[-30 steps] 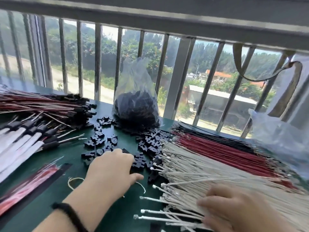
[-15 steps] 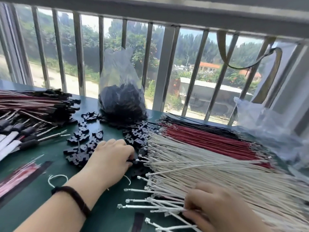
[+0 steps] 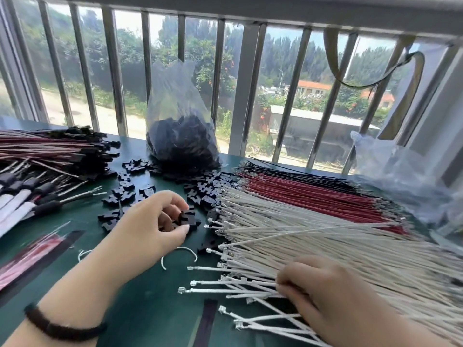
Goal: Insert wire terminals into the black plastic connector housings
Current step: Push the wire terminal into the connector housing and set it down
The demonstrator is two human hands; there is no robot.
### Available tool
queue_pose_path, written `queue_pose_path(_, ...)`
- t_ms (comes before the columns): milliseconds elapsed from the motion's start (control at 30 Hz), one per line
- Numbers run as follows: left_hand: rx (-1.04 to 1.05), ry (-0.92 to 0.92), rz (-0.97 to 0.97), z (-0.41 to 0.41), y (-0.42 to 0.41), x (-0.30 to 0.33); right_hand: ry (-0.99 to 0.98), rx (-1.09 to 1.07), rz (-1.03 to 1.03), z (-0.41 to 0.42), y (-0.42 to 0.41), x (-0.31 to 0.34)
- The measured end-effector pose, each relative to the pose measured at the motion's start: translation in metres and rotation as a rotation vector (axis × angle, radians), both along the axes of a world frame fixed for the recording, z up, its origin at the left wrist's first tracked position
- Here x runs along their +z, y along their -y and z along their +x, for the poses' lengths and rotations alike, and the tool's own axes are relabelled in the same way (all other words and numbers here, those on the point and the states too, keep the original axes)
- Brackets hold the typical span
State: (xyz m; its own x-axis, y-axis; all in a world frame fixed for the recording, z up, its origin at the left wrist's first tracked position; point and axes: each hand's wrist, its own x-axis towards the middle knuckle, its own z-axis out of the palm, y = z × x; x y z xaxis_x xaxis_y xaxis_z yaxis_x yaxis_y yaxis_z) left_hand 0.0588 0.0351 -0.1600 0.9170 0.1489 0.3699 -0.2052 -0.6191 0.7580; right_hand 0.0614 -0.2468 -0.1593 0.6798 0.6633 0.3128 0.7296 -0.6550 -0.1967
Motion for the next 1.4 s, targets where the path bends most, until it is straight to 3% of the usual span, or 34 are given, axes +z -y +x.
queue_pose_path(400,-0.136,-0.004,-0.124,-0.031,0.031,0.003,0.06,-0.01,0.224,0.004,0.007,-0.005)
queue_pose_path(700,-0.147,0.096,0.039,-0.043,0.061,-0.003,0.109,0.006,0.146,-0.001,0.005,-0.001)
queue_pose_path(1000,-0.141,0.036,-0.009,-0.047,0.069,-0.006,0.121,0.027,0.087,0.001,0.006,-0.009)
queue_pose_path(1167,-0.205,0.122,0.229,-0.045,0.069,-0.008,0.13,0.014,0.269,0.004,0.01,-0.004)
queue_pose_path(1300,-0.166,0.068,0.158,-0.049,0.076,-0.014,0.127,0.059,0.398,0.003,0.016,0.004)
queue_pose_path(1400,-0.196,0.044,0.107,-0.05,0.08,-0.015,0.143,0.107,0.385,0.0,0.017,0.006)
